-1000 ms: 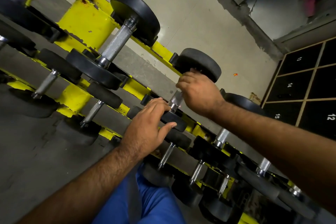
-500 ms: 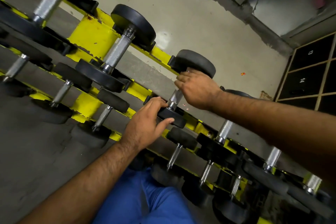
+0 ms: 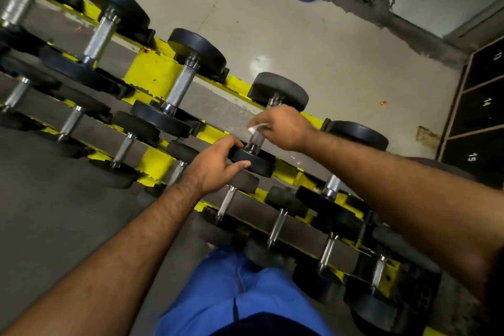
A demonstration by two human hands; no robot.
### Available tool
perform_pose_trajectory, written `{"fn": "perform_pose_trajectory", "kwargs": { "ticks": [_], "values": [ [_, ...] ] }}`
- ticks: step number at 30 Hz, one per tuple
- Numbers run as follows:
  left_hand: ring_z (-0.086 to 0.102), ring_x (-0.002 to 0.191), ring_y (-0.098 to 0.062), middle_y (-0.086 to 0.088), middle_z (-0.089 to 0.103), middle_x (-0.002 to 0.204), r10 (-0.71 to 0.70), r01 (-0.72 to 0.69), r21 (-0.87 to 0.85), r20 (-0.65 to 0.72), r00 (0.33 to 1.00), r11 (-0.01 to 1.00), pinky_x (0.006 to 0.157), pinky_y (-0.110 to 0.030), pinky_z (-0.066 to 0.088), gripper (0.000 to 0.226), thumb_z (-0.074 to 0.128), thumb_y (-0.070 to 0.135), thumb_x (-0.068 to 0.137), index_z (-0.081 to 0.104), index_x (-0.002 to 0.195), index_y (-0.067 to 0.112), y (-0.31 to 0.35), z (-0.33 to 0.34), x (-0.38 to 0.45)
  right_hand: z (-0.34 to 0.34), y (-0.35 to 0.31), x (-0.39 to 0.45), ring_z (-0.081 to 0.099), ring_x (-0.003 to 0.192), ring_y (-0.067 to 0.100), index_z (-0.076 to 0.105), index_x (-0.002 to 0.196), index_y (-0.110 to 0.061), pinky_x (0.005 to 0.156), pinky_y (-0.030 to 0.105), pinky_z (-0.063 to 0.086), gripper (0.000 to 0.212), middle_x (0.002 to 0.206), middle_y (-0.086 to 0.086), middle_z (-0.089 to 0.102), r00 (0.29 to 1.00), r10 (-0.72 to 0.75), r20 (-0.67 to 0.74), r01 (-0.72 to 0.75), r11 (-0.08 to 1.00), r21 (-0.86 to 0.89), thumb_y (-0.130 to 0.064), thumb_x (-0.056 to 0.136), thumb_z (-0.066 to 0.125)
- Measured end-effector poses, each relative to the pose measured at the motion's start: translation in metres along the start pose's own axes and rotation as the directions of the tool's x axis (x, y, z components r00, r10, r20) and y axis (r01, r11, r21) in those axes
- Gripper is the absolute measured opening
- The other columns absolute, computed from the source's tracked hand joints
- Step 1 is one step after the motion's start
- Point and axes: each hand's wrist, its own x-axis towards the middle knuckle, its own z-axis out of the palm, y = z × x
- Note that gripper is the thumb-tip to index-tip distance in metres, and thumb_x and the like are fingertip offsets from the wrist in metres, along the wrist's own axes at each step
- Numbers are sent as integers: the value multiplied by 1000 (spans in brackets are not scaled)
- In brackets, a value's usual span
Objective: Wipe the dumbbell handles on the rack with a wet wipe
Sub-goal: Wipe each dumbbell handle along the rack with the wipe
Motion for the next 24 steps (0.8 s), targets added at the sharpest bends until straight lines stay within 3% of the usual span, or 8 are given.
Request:
{"fn": "perform_pose_trajectory", "kwargs": {
  "ticks": [3, 10, 13, 16, 19, 24],
  "values": [
    [59, 103, -19, 0, 58, 116, 15, -23, 98, 83, 996, 995, 87, -32, 48, 39, 68, 35, 90, 57, 123, 17, 7, -2, 3, 5, 3, -11, 64, 109, 16, 73, 116, -20, 96, 33, 51, 27, 117, -1, 72, 972, 221, -79, -186, 931, 313, -15, 94, 60],
    [54, 114, -17, -2, 54, 129, -42, 27, 184, 79, 996, 983, 93, -22, 41, 69, 85, 31, 73, 53, 133, 18, 12, -2, 2, 22, 2, -33, 66, 95, 13, 75, 111, -15, 93, 36, 54, 20, 101, -3, 73, 899, 423, -118, -229, 682, 695, -21, 94, 66],
    [58, 111, -22, -4, 59, 125, -67, 52, 208, 65, 996, 977, 95, -29, 47, 64, 85, 25, 69, 58, 128, 19, 4, -7, 10, 18, -4, -30, 65, 88, 16, 74, 109, -16, 82, 40, 58, 18, 96, 2, 72, 877, 479, -45, -282, 588, 758, -21, 96, 63],
    [62, 102, -23, -5, 65, 113, -60, 36, 208, 109, 992, 977, 86, -31, 51, 52, 85, 23, 67, 64, 114, 18, -5, -9, 25, 15, -9, -27, 63, 86, 21, 71, 107, -13, 71, 38, 58, 19, 96, 9, 68, 851, 522, 62, -358, 489, 796, -12, 99, 54],
    [63, 93, -25, -5, 67, 100, 27, -44, 137, 126, 992, 990, 77, -32, 49, 40, 83, 19, 67, 65, 102, 14, -18, -3, 32, 17, -14, -25, 62, 89, 22, 67, 107, -15, 72, 38, 56, 27, 102, 9, 66, 782, 609, 130, -431, 378, 819, -5, 99, 44],
    [61, 90, -22, -4, 66, 98, 112, -114, 17, 105, 988, 993, 76, -34, 49, 36, 81, 14, 67, 63, 98, 13, -32, 4, 33, 23, -13, -29, 62, 84, 22, 67, 112, -16, 76, 45, 57, 30, 107, 11, 69, 762, 642, 83, -451, 435, 779, 0, 95, 49]
  ]
}}
